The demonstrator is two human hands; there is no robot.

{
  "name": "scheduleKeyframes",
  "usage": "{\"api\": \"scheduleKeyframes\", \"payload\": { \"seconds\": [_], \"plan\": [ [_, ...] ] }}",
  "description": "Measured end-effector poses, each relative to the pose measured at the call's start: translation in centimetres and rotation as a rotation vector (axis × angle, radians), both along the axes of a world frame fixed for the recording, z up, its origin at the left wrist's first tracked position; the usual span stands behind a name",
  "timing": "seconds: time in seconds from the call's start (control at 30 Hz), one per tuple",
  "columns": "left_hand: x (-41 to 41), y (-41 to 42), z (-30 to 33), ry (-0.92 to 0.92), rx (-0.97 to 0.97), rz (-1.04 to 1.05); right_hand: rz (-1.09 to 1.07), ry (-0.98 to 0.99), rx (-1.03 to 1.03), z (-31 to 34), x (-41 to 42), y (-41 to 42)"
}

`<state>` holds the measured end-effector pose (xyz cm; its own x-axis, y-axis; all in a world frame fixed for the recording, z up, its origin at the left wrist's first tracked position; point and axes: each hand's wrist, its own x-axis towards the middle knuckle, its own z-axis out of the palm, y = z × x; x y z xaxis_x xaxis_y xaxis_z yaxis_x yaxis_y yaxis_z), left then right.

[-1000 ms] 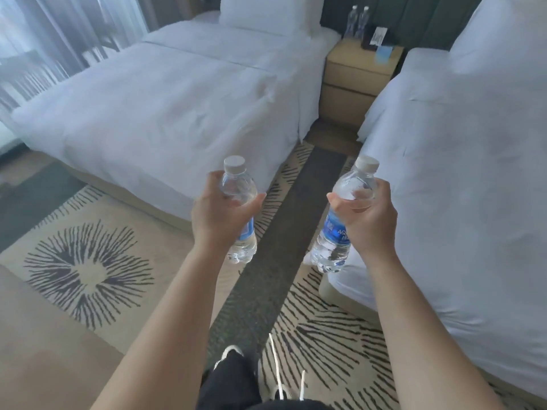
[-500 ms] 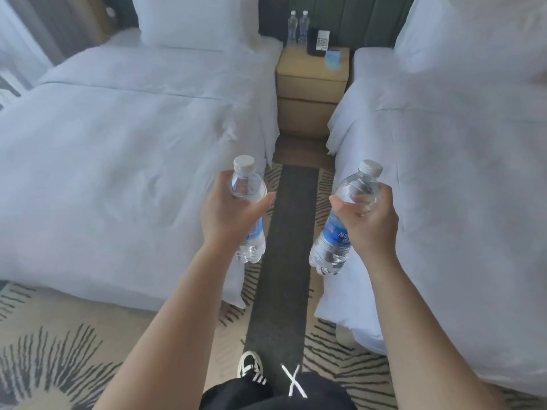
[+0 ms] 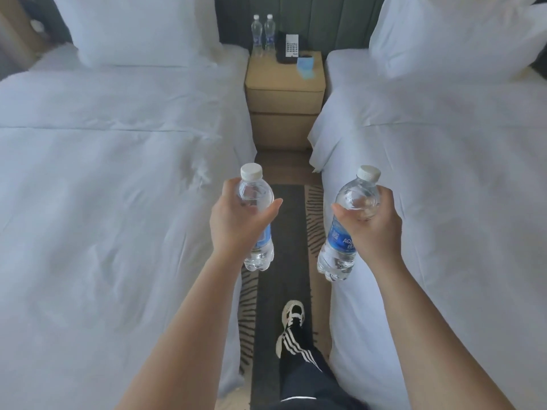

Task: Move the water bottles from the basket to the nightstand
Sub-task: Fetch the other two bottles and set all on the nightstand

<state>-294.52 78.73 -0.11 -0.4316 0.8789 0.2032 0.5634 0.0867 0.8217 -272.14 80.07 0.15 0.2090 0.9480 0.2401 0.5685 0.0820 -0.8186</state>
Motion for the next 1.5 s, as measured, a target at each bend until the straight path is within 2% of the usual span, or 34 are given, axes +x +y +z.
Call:
{"api": "scheduleKeyframes", "payload": {
  "seconds": [0.3,0.67,1.07,1.5],
  "plan": [
    [1.0,21.1,2.8,-0.030,0.043,0.028,0.056,0.009,0.025,2.5,-0.8,20.9],
    [-0.5,41.1,2.7,-0.056,0.045,0.013,0.047,0.064,-0.003,1.3,-2.8,40.8],
    [-5.5,70.9,2.6,-0.088,0.080,-0.109,0.044,0.056,-0.050,1.0,-9.6,70.8],
    [-10.6,90.9,-0.2,-0.125,-0.008,-0.052,0.107,0.078,-0.061,-0.7,-14.6,92.6]
  ]
}}
